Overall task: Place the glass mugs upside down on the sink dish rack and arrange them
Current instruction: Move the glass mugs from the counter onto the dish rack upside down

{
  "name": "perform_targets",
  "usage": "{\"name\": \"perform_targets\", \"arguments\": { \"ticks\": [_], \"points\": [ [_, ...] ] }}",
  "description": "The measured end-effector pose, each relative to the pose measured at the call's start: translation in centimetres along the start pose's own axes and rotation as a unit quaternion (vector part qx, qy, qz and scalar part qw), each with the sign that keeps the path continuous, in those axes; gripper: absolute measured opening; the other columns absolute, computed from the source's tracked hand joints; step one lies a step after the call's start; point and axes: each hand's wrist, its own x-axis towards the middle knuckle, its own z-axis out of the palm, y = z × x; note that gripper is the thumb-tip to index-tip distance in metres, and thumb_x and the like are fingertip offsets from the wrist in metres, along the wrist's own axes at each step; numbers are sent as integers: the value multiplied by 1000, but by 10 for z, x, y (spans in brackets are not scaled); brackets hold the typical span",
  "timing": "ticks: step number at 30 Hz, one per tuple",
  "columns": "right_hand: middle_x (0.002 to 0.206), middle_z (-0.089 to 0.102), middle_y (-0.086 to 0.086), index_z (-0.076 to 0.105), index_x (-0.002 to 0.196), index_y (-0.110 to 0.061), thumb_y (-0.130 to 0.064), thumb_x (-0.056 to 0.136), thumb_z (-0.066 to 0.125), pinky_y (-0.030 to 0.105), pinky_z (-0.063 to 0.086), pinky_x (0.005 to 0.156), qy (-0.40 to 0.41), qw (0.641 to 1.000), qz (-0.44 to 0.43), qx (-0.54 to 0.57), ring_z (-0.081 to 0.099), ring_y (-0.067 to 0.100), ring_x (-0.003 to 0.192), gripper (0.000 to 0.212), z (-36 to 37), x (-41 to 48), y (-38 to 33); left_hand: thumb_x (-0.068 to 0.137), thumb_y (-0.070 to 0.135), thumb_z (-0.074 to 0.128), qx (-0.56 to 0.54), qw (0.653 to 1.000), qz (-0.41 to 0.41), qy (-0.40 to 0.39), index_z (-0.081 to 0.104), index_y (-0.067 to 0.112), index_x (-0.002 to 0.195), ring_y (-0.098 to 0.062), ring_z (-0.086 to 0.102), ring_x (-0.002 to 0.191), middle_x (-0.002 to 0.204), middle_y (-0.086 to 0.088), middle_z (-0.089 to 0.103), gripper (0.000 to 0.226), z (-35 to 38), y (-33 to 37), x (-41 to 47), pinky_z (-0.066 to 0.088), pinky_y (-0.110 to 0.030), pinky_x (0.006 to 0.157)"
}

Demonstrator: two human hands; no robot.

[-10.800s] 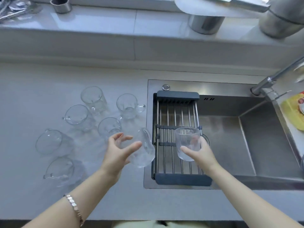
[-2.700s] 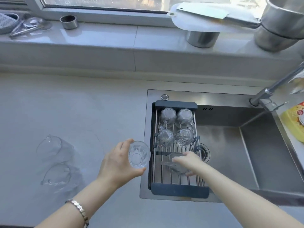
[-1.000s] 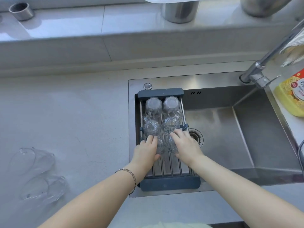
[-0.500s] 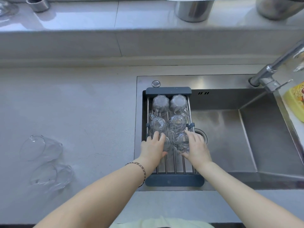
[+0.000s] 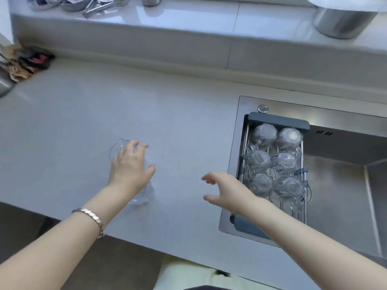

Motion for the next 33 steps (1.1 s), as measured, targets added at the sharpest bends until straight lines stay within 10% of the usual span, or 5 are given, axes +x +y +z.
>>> {"name": "perform_targets", "arguments": {
  "ticks": [8, 19, 25, 33],
  "points": [
    [150, 28, 7, 19, 144, -13, -19, 65, 83, 29, 23, 114, -46, 996, -48, 60, 26, 20, 140, 102, 85, 78, -83, 77, 41, 71, -47, 994, -40, -95, 7, 22, 151, -23, 20, 145, 158, -4, 13, 99, -4, -76, 37, 27, -41, 114],
    [131, 47, 2, 36, 133, -15, -21, 64, 81, 21, 34, 98, 74, 985, -14, 158, 46, 15, 120, 82, 104, 56, -63, 68, 29, 80, -82, 994, -23, -67, 39, 20, 138, -27, 50, 124, 143, 2, 39, 82, 11, -57, 39, 45, -38, 95],
    [108, 38, -13, 36, 118, -37, -16, 62, 83, -7, 33, 76, 186, 962, 50, 193, 47, -12, 99, 77, 37, -49, 19, 68, 37, 77, -99, 988, 81, -91, 36, 30, 138, -21, 51, 122, 143, 13, 36, 82, 13, 10, -7, 47, -36, 91],
    [114, 46, -7, 44, 111, -29, -20, 62, 80, 18, 30, 92, 203, 964, 167, 41, 44, 15, 115, 62, -27, -132, 114, 72, 41, 72, -107, 971, 174, -123, 30, 37, 141, -13, 52, 121, 147, 20, 30, 80, 29, 86, -65, 45, -27, 88]
  ]
}}
